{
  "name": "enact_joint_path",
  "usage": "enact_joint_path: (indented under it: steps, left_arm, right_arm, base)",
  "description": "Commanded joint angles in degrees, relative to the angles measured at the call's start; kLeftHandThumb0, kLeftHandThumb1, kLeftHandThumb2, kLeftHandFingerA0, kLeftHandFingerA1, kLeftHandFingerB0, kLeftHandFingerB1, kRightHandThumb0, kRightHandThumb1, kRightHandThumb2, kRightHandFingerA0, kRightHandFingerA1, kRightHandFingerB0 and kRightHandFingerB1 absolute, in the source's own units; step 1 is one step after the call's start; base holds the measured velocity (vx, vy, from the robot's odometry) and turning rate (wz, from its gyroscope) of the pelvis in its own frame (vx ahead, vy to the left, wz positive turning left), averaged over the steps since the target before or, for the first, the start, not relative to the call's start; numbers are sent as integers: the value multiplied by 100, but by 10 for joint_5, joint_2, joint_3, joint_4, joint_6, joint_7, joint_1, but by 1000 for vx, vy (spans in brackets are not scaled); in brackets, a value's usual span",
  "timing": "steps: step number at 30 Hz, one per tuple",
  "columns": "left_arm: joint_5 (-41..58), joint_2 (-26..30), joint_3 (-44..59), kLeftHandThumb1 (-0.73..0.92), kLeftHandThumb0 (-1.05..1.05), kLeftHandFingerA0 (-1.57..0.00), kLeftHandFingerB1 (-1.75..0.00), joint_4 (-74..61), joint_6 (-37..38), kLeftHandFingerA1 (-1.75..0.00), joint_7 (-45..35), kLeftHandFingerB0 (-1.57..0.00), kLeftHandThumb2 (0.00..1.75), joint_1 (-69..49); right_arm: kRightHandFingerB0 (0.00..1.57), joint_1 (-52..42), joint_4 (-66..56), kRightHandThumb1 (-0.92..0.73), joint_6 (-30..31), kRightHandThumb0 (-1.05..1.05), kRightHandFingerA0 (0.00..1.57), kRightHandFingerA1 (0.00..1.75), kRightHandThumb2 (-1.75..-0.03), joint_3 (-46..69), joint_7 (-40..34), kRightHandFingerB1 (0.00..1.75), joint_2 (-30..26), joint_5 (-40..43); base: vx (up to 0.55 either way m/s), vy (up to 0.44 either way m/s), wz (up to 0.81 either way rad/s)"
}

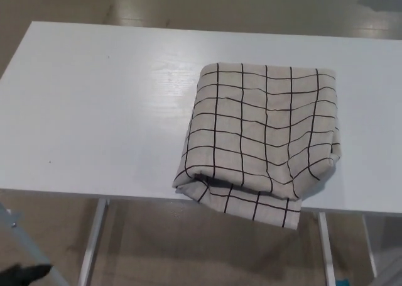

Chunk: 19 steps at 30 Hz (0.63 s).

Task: Use the left hand to fold a white towel with checkered patterns in half.

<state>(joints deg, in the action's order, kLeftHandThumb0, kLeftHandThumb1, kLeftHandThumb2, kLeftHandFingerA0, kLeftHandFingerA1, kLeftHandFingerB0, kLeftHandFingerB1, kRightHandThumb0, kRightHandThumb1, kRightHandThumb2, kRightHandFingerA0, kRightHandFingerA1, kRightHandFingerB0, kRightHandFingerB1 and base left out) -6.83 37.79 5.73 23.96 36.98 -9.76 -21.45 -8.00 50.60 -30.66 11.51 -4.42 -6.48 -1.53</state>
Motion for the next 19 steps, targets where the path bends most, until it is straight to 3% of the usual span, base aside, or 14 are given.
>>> enact_joint_path:
  steps: [1,2,4,5,8,9,10,13,14,15,18,19]
  left_arm:
    - [95,-92,39,56,-81,-27,-29,326,-170,-33,-98,-25,58,104]
    - [99,-103,51,57,-75,-28,-30,370,-157,-33,-99,-24,58,117]
    - [97,-106,56,58,-74,-29,-30,396,-143,-34,-100,-24,58,124]
    - [98,-106,58,59,-74,-30,-30,402,-134,-34,-102,-23,59,114]
    - [102,-105,65,61,-75,-31,-30,409,-118,-35,-110,-23,59,102]
    - [103,-105,67,61,-75,-31,-30,411,-115,-35,-112,-23,59,102]
    - [119,-108,85,51,-76,-26,-40,420,-129,-43,-121,-20,79,114]
    - [128,-110,101,51,-75,-26,-40,434,-134,-43,-126,-21,79,126]
    - [134,-114,114,59,-67,-31,-31,442,-138,-35,-128,-24,58,134]
    - [142,-119,128,58,-60,-30,-31,449,-146,-34,-125,-25,57,145]
    - [144,-122,140,57,-55,-29,-31,457,-153,-35,-121,-25,57,152]
    - [142,-124,144,52,-49,-30,-32,459,-157,-35,-113,-27,56,153]
  right_arm:
    - [47,-46,30,-65,-25,-48,49,39,-60,-11,6,37,2,-5]
    - [34,-46,31,-54,-20,-57,41,52,-88,-11,9,48,-2,-5]
    - [34,-45,32,-54,-18,-57,40,52,-87,-11,10,48,-3,-6]
    - [42,-57,32,-65,-19,-49,43,36,-60,-13,13,35,-3,-6]
    - [41,-71,30,-65,-22,-49,42,36,-60,-13,18,34,-2,-5]
    - [41,-73,29,-65,-22,-49,42,36,-60,-13,19,34,-2,-4]
    - [40,-76,23,-65,-23,-49,41,36,-60,-13,26,34,0,1]
    - [39,-79,23,-66,-26,-49,40,35,-60,-14,31,34,-1,3]
    - [37,-81,24,-67,-27,-48,37,35,-61,-15,35,33,-3,4]
    - [26,-81,25,-50,-25,-56,28,48,-85,-15,45,46,-6,8]
    - [25,-83,26,-50,-22,-55,27,48,-85,-14,55,46,-7,13]
    - [33,-84,28,-67,-21,-49,33,34,-60,-15,60,32,-9,15]
  base:
    - [0,0,0]
    - [0,0,0]
    - [0,0,0]
    - [0,0,0]
    - [0,0,0]
    - [0,0,0]
    - [0,0,0]
    - [0,0,0]
    - [0,0,0]
    - [0,0,0]
    - [0,0,0]
    - [0,0,0]
